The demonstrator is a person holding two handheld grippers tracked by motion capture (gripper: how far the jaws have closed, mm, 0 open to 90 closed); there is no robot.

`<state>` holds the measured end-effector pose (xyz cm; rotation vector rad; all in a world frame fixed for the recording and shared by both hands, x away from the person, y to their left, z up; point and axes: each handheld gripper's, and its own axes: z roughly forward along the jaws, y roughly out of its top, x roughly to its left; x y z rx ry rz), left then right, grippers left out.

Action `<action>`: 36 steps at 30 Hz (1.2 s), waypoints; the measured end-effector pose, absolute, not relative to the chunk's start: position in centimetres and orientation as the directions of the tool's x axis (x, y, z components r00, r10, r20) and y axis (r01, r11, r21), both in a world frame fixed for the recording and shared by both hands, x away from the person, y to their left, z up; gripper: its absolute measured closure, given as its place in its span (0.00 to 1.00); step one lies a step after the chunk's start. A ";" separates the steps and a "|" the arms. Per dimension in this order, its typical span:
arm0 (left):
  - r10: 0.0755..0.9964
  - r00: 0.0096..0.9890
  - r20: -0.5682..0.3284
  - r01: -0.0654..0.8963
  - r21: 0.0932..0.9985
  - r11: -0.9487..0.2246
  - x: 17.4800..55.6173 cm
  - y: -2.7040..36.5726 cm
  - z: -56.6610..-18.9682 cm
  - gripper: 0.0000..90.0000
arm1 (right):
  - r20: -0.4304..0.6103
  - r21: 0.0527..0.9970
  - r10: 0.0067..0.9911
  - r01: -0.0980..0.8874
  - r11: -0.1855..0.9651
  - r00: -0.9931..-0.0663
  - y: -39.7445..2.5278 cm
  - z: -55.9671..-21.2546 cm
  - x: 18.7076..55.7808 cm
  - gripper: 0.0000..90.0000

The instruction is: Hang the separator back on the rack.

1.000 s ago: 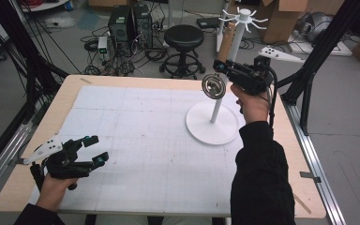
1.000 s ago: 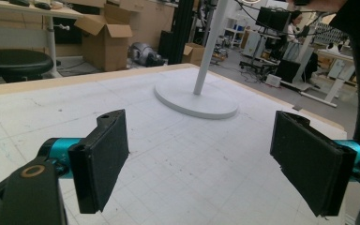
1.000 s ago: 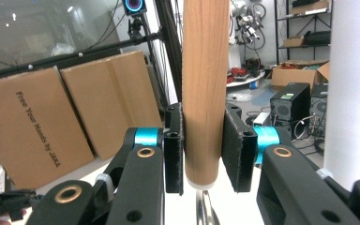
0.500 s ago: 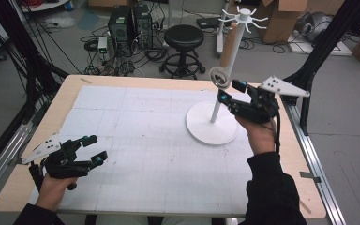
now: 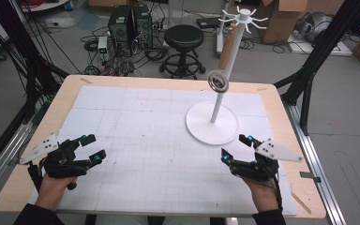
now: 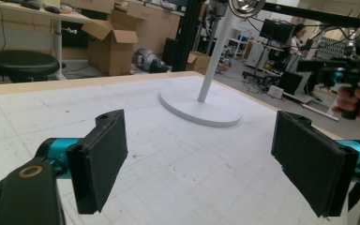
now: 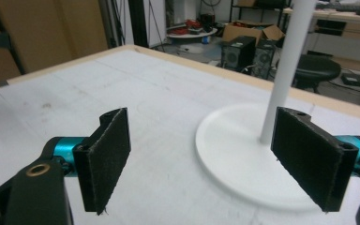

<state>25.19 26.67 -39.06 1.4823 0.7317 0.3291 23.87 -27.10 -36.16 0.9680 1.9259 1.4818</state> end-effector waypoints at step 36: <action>0.622 0.746 -0.239 0.232 0.968 0.095 25.0 26.5 -39.4 0.21 | 0.014 0.969 0.813 0.208 0.132 -0.582 -29.1 -37.6 21.6 0.20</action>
